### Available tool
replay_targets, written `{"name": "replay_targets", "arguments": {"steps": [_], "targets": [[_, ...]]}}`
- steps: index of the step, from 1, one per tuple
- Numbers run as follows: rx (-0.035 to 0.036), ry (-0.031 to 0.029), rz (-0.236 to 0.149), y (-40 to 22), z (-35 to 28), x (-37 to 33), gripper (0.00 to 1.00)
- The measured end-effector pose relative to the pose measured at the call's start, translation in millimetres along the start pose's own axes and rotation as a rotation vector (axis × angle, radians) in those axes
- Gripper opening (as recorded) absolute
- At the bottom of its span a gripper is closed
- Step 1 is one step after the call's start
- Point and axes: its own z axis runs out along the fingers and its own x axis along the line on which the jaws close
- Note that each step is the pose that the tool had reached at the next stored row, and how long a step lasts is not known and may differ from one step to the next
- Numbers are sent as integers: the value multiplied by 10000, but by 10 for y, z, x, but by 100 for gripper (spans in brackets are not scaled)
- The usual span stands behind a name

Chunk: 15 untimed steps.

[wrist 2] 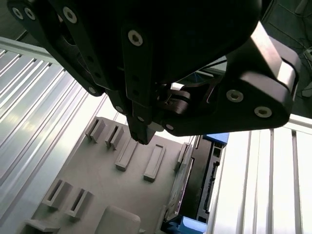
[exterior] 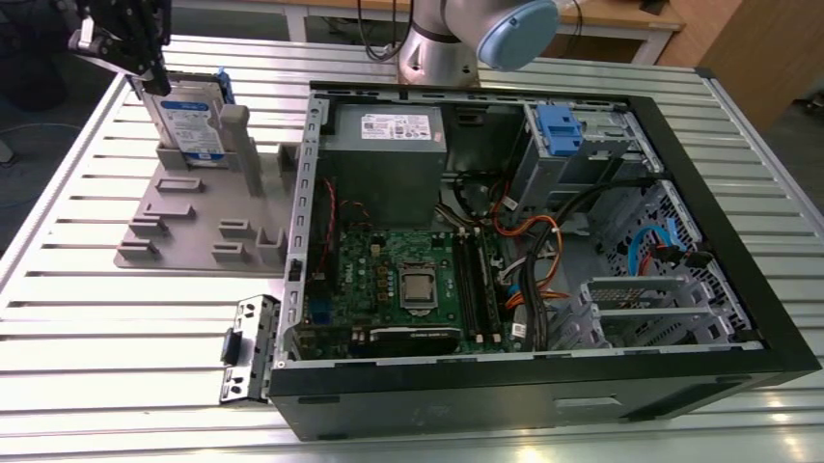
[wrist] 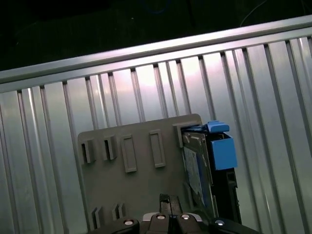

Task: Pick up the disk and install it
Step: 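Pick up the disk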

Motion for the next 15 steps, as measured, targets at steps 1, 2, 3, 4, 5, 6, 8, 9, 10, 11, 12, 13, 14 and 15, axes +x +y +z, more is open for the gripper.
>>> {"name": "replay_targets", "arguments": {"steps": [1, 2, 3, 4, 5, 6, 8, 9, 10, 11, 12, 13, 14, 15], "targets": [[-2, 1, -79, 0, 0, 0, 10], [-4, 4, -162, 0, 0, 0, 10], [-6, 7, -251, 0, 0, 0, 10], [-8, 9, -343, 0, 0, 0, 10], [-11, 12, -436, 0, 0, 0, 10], [-13, 14, -527, 0, 0, 0, 10], [-18, 19, -701, 0, 0, 0, 10], [-20, 22, -789, 0, 0, 0, 10], [-22, 24, -866, 0, 0, 0, 10], [-24, 26, -941, 0, 0, 0, 10], [-26, 28, -1013, 0, 0, 0, 10], [-27, 30, -1082, 0, 0, 0, 10], [-29, 31, -1148, 0, 0, 0, 10], [-31, 34, -1215, 0, 0, 0, 10]]}}
